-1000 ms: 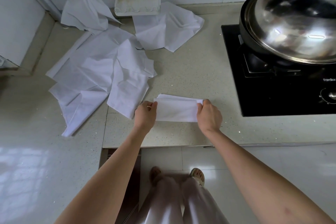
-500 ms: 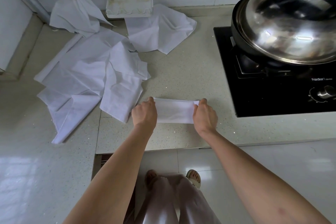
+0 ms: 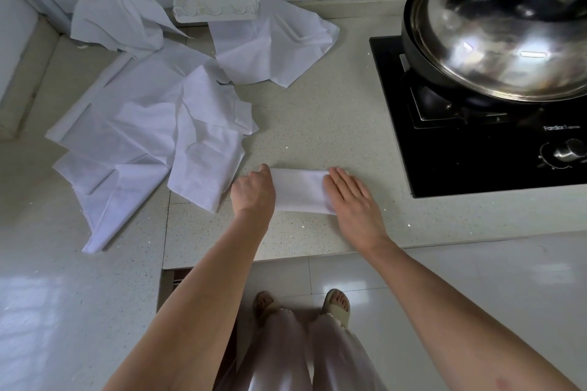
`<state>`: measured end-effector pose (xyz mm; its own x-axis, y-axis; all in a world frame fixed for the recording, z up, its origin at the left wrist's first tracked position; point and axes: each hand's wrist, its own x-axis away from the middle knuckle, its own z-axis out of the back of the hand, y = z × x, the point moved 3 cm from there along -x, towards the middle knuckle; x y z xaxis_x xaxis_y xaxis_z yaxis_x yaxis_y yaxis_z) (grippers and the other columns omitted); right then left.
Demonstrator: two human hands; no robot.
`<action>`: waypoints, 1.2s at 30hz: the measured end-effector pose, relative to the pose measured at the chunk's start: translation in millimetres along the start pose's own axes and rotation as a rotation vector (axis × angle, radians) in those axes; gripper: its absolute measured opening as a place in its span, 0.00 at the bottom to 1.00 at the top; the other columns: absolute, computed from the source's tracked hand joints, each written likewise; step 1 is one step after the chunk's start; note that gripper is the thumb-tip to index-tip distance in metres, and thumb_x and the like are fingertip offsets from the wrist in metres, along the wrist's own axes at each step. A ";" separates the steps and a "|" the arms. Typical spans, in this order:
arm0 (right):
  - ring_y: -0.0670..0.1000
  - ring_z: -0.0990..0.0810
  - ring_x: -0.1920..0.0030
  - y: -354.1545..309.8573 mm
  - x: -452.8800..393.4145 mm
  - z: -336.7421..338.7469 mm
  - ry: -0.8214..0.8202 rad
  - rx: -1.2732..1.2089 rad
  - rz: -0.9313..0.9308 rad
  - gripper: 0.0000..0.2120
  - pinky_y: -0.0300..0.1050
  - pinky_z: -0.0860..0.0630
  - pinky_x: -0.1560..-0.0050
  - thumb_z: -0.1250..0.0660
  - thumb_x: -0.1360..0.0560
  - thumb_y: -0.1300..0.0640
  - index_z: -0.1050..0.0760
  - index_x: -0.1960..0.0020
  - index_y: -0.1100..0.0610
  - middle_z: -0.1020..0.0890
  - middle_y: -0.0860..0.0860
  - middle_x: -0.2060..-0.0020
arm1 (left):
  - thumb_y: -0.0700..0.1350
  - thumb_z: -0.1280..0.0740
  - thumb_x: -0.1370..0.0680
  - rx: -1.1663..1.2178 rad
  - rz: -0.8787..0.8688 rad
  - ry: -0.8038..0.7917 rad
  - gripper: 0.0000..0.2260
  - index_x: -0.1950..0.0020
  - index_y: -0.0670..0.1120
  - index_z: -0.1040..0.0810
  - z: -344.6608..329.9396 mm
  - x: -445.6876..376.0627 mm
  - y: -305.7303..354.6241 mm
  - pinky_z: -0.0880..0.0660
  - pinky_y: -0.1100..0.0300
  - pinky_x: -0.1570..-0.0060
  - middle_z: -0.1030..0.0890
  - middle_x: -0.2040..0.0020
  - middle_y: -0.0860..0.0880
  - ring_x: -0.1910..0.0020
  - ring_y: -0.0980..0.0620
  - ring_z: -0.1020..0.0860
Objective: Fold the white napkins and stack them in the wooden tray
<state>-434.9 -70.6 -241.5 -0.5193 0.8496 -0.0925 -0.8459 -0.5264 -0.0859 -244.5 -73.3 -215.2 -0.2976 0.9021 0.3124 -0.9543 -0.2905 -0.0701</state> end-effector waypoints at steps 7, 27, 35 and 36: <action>0.54 0.58 0.24 0.3 5.1 -9.0 -0.210 -0.136 -0.006 0.32 0.52 0.59 0.24 0.45 0.22 0.65 0.56 0.23 0.61 0.54 0.57 0.23 | 0.35 0.44 0.22 0.017 -0.001 -0.010 0.13 0.38 0.41 0.30 8.6 -7.4 -0.4 0.32 0.57 0.63 0.20 0.49 0.45 0.52 0.45 0.21; 0.57 0.33 0.29 18.4 4.0 -6.6 -0.177 -0.164 -0.031 0.25 0.46 0.36 0.28 0.35 0.25 0.64 0.35 0.29 0.68 0.33 0.60 0.29 | 0.55 0.60 0.18 0.180 -0.061 0.032 0.27 0.23 0.46 0.64 -37.6 15.4 3.1 0.59 0.55 0.24 0.61 0.22 0.49 0.23 0.52 0.61; 0.58 0.25 0.44 13.1 -64.1 25.9 -0.358 -0.214 -0.309 0.12 0.45 0.29 0.50 0.43 0.21 0.67 0.32 0.39 0.65 0.24 0.59 0.44 | 0.47 0.33 0.22 0.579 0.161 -0.060 0.21 0.35 0.39 0.34 10.5 -20.7 5.9 0.27 0.54 0.51 0.26 0.40 0.40 0.44 0.43 0.25; 0.58 0.23 0.47 15.6 -68.1 24.8 -0.404 -0.252 -0.370 0.11 0.46 0.29 0.54 0.43 0.21 0.66 0.30 0.40 0.64 0.22 0.59 0.47 | 0.47 0.33 0.22 0.577 0.128 -0.099 0.20 0.35 0.39 0.33 13.9 -23.5 5.7 0.26 0.55 0.51 0.24 0.41 0.41 0.45 0.43 0.24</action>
<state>-415.7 -135.8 -211.9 -0.2430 0.8973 0.3685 -0.9500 -0.1435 -0.2772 -242.6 -100.7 -209.8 -0.3785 0.8228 0.4240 -0.7339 -0.5459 0.4043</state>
